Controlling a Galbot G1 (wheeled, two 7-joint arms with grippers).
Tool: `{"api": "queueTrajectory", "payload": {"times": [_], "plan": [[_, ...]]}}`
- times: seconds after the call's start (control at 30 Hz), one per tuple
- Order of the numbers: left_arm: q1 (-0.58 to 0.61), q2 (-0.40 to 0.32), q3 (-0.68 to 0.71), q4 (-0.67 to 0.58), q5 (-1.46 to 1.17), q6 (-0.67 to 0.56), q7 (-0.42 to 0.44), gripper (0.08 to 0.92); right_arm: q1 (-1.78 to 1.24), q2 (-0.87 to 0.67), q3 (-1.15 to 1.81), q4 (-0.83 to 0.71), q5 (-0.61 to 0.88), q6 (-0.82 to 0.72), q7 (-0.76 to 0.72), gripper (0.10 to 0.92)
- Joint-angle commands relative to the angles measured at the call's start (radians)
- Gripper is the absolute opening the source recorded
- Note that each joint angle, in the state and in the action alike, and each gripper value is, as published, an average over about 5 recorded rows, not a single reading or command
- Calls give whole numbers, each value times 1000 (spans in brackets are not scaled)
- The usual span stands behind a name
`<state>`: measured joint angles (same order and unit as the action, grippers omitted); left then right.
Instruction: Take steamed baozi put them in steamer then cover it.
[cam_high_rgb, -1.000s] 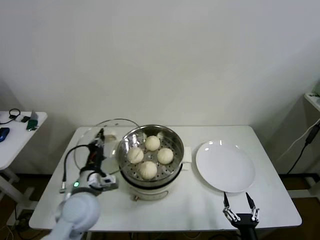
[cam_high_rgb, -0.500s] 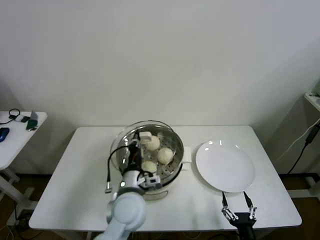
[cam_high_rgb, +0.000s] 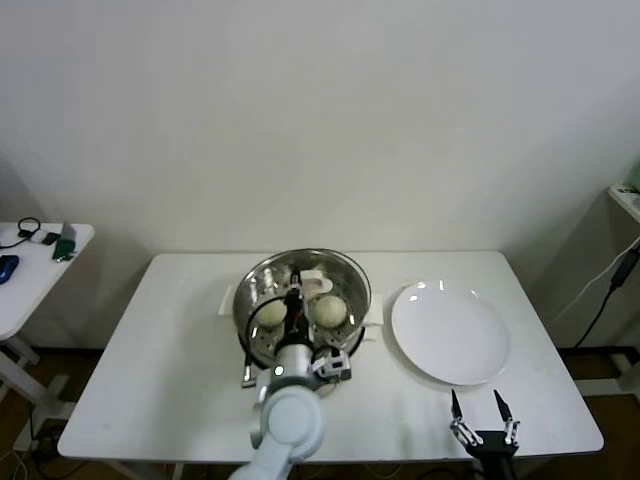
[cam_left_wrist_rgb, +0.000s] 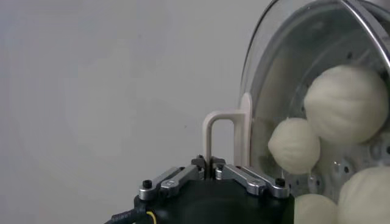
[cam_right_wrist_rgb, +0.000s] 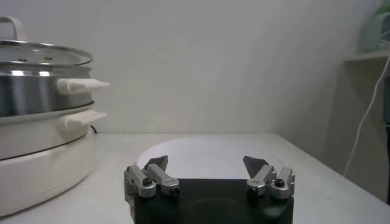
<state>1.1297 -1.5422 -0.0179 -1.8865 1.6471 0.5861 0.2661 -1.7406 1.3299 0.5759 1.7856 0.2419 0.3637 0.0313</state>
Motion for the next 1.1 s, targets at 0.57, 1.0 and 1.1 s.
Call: {"api": "queueTrajectory", "payload": {"times": [0.57,1.0,1.1], "plan": [[9,8,-42,29,90,-59,8,141,-1,-9,6,-11,19,8,-8,823],[10,35,-13,-40,-29,-41,28,215,6,-11,1,-14,23,-11,0,823],[14,64,-4,-99,-95,-34,38,301,7,-11,-7,-13,31,-16,16,823]]}}
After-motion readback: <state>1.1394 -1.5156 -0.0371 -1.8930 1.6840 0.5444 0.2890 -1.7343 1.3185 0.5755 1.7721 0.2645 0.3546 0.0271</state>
